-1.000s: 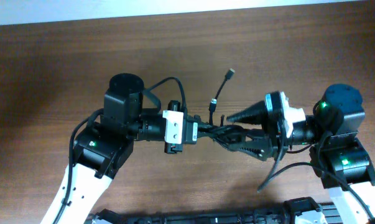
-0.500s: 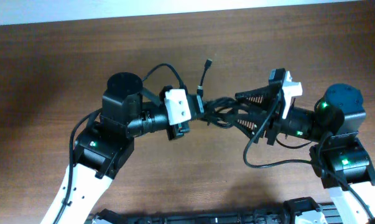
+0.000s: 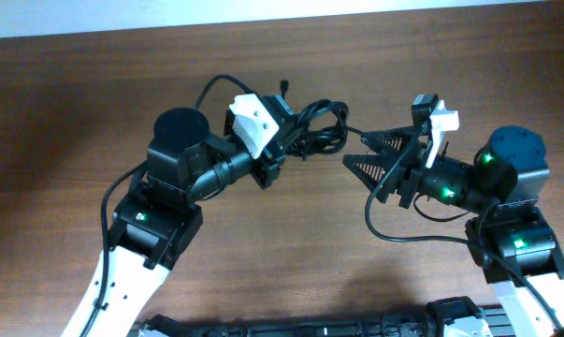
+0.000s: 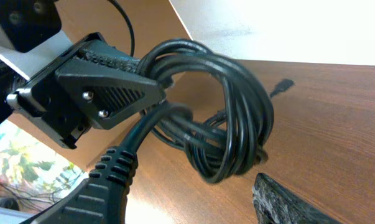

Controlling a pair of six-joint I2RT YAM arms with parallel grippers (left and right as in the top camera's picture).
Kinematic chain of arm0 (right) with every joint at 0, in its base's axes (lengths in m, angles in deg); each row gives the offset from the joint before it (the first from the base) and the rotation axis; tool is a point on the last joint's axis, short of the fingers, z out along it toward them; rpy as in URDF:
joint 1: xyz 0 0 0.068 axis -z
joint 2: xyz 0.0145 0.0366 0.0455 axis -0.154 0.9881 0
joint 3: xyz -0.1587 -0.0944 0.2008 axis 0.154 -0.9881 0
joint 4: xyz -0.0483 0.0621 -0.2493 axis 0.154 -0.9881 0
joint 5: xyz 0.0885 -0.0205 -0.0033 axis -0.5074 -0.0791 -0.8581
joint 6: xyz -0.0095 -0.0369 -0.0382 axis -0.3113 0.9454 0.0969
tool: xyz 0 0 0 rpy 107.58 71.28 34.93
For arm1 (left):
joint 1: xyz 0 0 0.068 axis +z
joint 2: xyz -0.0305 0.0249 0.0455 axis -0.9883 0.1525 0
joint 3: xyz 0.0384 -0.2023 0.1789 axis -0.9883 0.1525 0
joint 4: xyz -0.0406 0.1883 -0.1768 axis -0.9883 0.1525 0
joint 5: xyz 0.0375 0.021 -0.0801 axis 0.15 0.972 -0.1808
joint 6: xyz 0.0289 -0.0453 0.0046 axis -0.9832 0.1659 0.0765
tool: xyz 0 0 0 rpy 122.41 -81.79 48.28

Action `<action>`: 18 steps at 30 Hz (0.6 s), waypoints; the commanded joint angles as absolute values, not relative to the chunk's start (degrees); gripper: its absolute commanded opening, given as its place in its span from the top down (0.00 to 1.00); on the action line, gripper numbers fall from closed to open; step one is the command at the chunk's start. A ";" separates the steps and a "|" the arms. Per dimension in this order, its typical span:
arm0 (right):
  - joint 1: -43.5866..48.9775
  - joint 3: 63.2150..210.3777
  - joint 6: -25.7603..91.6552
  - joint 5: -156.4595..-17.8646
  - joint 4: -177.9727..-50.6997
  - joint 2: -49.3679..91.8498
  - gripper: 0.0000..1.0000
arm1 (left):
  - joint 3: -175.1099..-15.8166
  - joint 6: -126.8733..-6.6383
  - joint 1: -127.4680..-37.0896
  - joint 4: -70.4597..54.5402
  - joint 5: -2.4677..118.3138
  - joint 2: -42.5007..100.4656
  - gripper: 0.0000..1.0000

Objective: Untangle cables

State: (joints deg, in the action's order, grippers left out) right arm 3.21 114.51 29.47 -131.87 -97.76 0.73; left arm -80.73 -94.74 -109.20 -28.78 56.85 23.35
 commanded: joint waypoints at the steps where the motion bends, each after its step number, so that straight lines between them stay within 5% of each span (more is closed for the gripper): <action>1: 3.27 114.91 28.07 -129.97 -97.82 0.51 0.30 | -81.54 -90.24 -108.82 -30.29 63.12 23.38 1.00; 9: 3.27 114.91 18.48 -116.37 -102.17 0.51 0.30 | -81.54 -86.04 -108.82 -32.10 66.95 23.38 1.00; 12: 3.27 114.91 21.04 -118.60 -102.30 0.51 0.17 | -81.54 -86.02 -108.82 -32.10 66.91 23.38 1.00; 18: 3.27 114.91 25.17 -120.46 -102.26 0.51 0.13 | -81.54 -85.89 -108.82 -32.52 66.93 23.38 1.00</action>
State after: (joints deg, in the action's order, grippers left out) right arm 3.21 114.51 23.31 -119.70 -102.39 0.77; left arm -80.75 -86.79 -108.96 -31.31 66.21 23.46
